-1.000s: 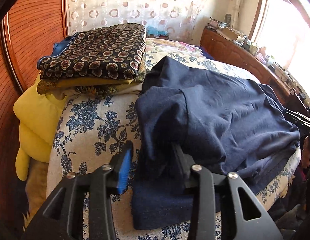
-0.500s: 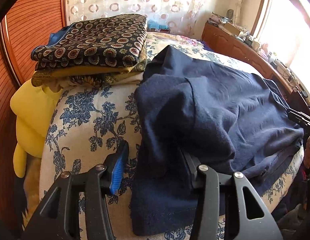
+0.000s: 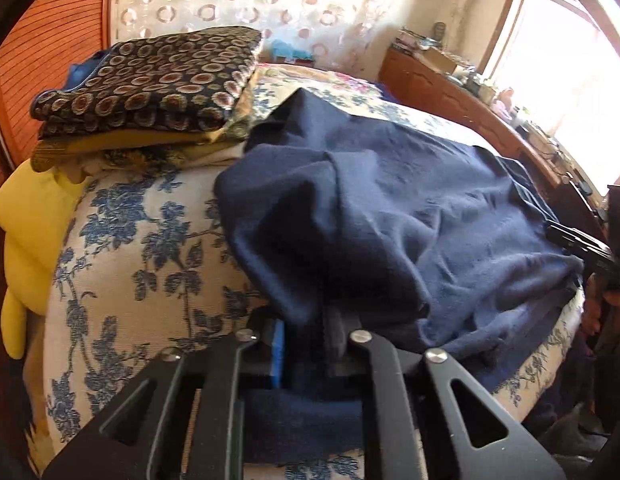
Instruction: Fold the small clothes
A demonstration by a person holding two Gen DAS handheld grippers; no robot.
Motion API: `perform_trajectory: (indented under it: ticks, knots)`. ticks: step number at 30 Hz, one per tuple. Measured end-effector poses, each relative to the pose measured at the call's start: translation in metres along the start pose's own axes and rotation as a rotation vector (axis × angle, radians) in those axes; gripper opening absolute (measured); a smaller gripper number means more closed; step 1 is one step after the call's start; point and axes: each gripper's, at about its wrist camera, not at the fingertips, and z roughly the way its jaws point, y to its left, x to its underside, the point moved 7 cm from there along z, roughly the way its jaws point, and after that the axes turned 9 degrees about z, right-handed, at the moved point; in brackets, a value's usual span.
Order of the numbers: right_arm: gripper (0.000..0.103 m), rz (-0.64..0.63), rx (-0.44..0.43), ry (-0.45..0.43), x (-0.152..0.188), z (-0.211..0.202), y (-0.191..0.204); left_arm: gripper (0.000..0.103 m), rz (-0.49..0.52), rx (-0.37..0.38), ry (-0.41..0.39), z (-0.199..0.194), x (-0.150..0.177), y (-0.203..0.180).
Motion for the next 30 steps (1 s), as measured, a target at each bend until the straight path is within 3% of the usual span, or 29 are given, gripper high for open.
perform_trajectory:
  ticks: [4,12,27,30]
  knots:
    - [0.047,0.025,0.004,-0.009,0.006,-0.008,-0.009,0.01,0.009,0.053,-0.064,-0.016,-0.015,-0.016]
    - [0.047,0.093,0.022,-0.068,0.013,-0.047,-0.036,0.01,0.11,0.153,-0.181,-0.039,-0.085,-0.085]
    - [0.047,0.151,0.066,-0.138,0.042,-0.097,-0.063,0.009,0.42,0.382,-0.201,-0.027,-0.187,-0.291]
    - [0.047,0.165,0.073,-0.152,0.045,-0.108,-0.066,0.009,0.445,0.407,-0.183,-0.02,-0.197,-0.321]
